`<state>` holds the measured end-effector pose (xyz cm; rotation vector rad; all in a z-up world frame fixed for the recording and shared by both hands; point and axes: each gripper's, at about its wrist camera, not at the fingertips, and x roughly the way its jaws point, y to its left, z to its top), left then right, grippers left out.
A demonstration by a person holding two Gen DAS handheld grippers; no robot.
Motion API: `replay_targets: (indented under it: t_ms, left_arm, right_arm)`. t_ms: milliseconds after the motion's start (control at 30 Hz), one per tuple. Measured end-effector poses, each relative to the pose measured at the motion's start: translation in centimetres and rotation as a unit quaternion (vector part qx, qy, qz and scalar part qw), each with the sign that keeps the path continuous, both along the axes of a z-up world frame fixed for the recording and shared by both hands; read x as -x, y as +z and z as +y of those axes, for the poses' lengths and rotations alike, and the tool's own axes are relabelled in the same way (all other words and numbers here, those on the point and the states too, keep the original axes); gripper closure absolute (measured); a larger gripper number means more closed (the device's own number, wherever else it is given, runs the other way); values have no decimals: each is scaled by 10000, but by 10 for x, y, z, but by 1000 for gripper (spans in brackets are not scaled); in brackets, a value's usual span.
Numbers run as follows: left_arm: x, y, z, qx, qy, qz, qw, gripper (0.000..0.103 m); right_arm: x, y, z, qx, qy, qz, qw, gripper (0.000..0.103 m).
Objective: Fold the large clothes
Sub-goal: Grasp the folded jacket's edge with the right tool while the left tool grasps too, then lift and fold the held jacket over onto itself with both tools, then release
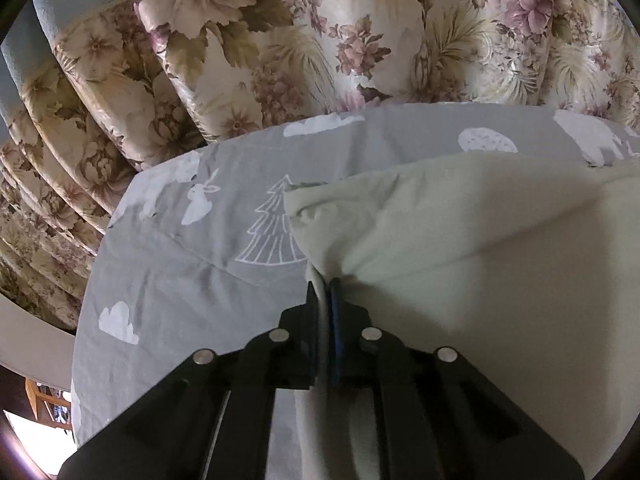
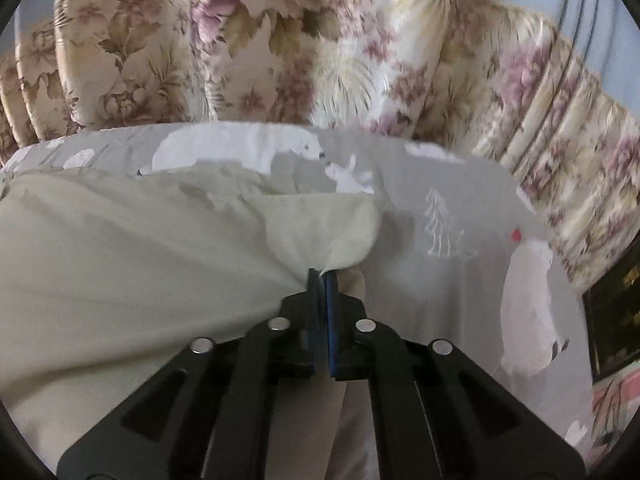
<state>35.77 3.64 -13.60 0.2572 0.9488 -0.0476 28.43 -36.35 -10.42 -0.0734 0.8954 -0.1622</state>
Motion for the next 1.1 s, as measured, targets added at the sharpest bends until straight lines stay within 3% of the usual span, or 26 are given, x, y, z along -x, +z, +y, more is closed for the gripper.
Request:
replay_targets:
  t_ms: [33, 67, 100, 133, 167, 300, 433, 600, 667, 700, 733, 767, 800, 900, 967, 1033, 1100]
  left_arm:
    - [3, 6, 3, 49, 73, -1, 10000, 89]
    - [6, 12, 5, 99, 89, -11, 9999, 81]
    - [11, 18, 7, 151, 81, -48, 9998, 62]
    - [20, 26, 10, 201, 50, -128, 9997, 51]
    - [30, 33, 12, 224, 16, -213, 9995, 36]
    - [77, 44, 28, 524, -188, -227, 9982, 35]
    - [124, 33, 40, 1221, -301, 101, 9920, 35]
    - [152, 24, 28, 1636, -381, 112, 9857, 35]
    - [148, 20, 22, 1618, -376, 105, 9861, 39]
    - [147, 19, 20, 1707, -394, 135, 9844, 54]
    - [147, 19, 20, 1942, -488, 219, 9795, 64]
    - [146, 21, 19, 1921, -462, 201, 9801, 65]
    - [145, 23, 17, 1871, -466, 187, 9811, 69]
    - [144, 35, 15, 1711, -514, 231, 9836, 86]
    - [147, 45, 13, 1736, -634, 336, 9822, 91]
    - [153, 45, 6, 1573, -783, 399, 9836, 92]
    - [161, 34, -10, 1038, -920, 366, 9897, 91]
  right_arm:
    - [5, 8, -4, -279, 14, -65, 9996, 90]
    - [12, 16, -7, -570, 45, -131, 9983, 69]
    - [26, 28, -14, -1031, 59, -278, 9943, 57]
    - [37, 36, -16, -1248, 38, -415, 9913, 43]
    - [49, 42, -19, -1425, 50, -512, 9885, 42]
    - [111, 36, -25, -2143, 139, -406, 9758, 42]
    - [154, 16, -25, -2483, 43, -306, 9682, 42]
    - [169, 3, -8, -2814, 234, -320, 9588, 42]
    - [163, -3, 1, -2996, 350, -313, 9529, 62]
    - [161, -5, 3, -3001, 374, -311, 9527, 68]
    - [157, -5, 9, -2930, 436, -331, 9545, 81]
    - [155, -3, 14, -2791, 482, -365, 9584, 92]
    - [154, 4, 21, -2410, 528, -424, 9682, 94]
    - [153, 33, 25, -1759, 681, -701, 9795, 96]
    - [150, 63, 21, -1336, 769, -831, 9846, 97]
    - [145, 72, 15, -1101, 792, -706, 9882, 97]
    - [143, 62, 12, -1019, 783, -446, 9907, 97]
